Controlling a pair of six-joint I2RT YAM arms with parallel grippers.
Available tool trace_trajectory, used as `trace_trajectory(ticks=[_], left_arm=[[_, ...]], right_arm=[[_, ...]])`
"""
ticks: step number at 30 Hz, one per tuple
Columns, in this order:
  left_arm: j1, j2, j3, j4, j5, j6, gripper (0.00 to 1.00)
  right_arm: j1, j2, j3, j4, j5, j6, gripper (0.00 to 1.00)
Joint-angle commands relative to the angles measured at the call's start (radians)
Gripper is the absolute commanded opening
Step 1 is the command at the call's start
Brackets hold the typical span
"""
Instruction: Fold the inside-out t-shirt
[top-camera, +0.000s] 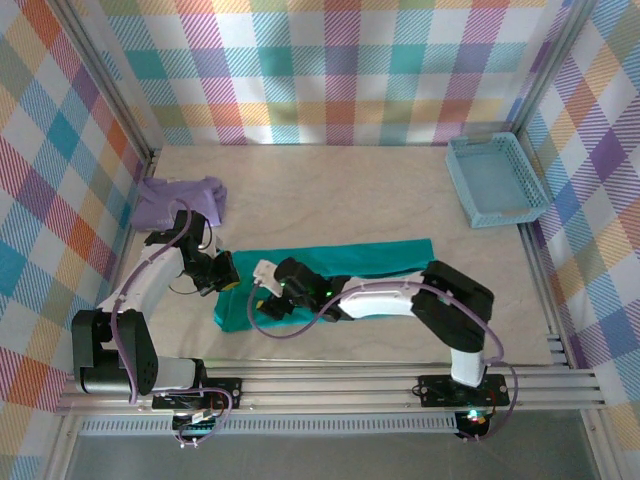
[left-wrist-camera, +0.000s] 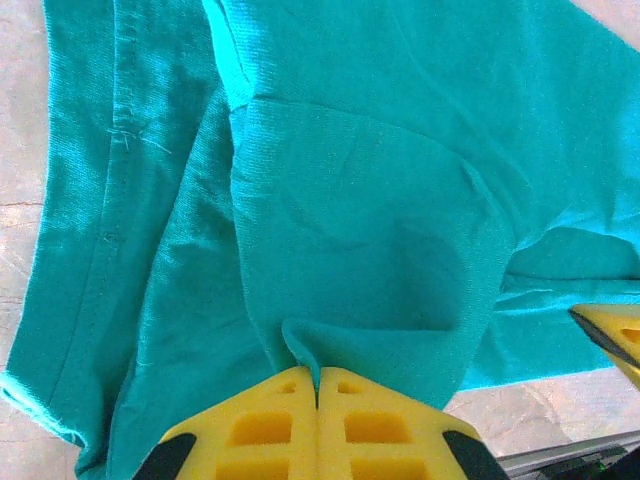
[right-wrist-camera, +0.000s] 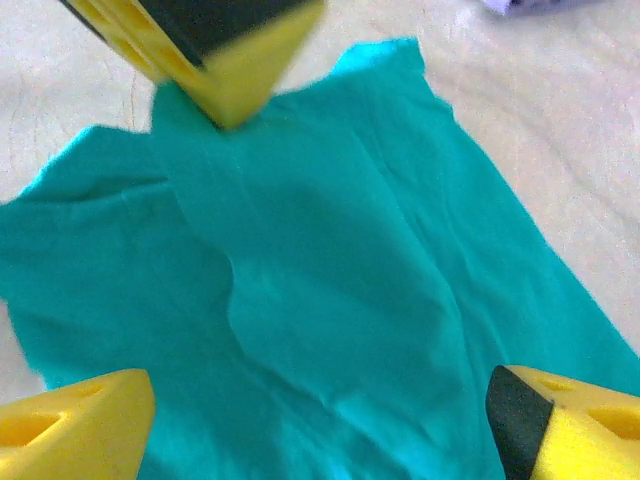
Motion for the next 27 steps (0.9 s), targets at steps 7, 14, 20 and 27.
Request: trace_trajectory(ticks=[7, 14, 20, 27], left_arm=[[0.011, -0.023, 0.022, -0.015, 0.006, 0.009, 0.00], [0.012, -0.028, 0.012, -0.009, 0.005, 0.005, 0.00], [0.011, -0.028, 0.013, -0.012, -0.003, 0.007, 0.00], [0.012, -0.024, 0.004, -0.014, -0.012, 0.011, 0.00]], right_arm=[[0.034, 0.131, 0.092, 0.108, 0.202, -0.073, 0.88], [0.045, 0.162, 0.118, 0.121, 0.351, -0.061, 0.88], [0.050, 0.068, 0.051, 0.091, 0.441, -0.031, 0.83], [0.050, 0.002, 0.023, 0.011, 0.496, 0.000, 0.74]])
